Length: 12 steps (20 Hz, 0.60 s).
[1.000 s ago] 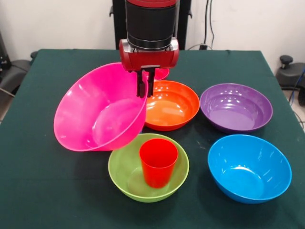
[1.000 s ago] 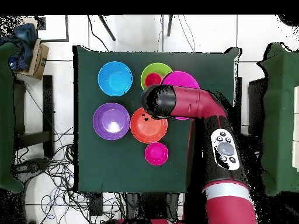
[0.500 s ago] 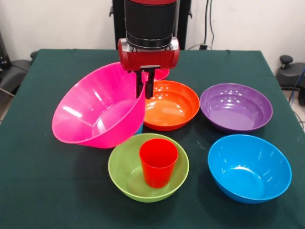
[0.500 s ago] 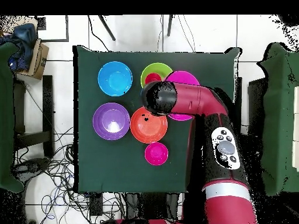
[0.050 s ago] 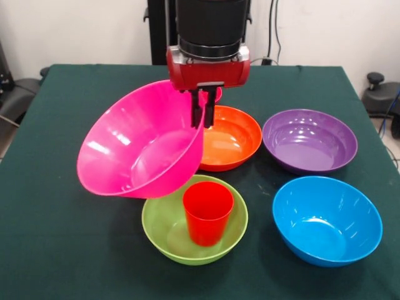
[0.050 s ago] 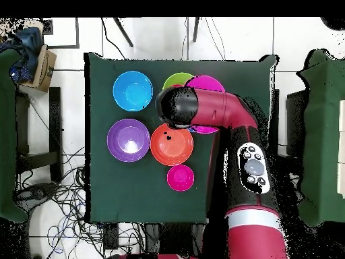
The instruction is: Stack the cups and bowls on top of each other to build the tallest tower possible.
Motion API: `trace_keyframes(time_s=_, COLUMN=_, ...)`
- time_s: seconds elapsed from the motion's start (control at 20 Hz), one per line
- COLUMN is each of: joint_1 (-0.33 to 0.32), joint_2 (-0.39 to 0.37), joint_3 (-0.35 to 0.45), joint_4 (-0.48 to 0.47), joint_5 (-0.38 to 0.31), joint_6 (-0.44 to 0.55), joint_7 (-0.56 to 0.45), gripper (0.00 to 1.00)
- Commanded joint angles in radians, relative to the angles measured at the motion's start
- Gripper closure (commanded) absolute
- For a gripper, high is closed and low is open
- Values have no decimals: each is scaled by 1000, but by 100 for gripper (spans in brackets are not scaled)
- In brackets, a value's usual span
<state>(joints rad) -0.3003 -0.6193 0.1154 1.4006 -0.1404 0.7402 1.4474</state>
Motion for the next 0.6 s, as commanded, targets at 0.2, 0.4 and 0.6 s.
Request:
trace_keyframes(time_s=0.2, joint_1=57, joint_2=13, joint_3=-3, joint_4=-93, joint_5=39, joint_6=120, joint_7=182, gripper=100)
trace_keyframes(time_s=0.4, joint_1=63, joint_2=26, joint_3=-11, joint_4=-106, joint_5=45, joint_6=110, joint_7=182, gripper=100)
trace_keyframes(time_s=0.6, joint_1=65, joint_2=42, joint_3=-19, joint_4=-121, joint_5=48, joint_6=104, joint_7=180, gripper=100)
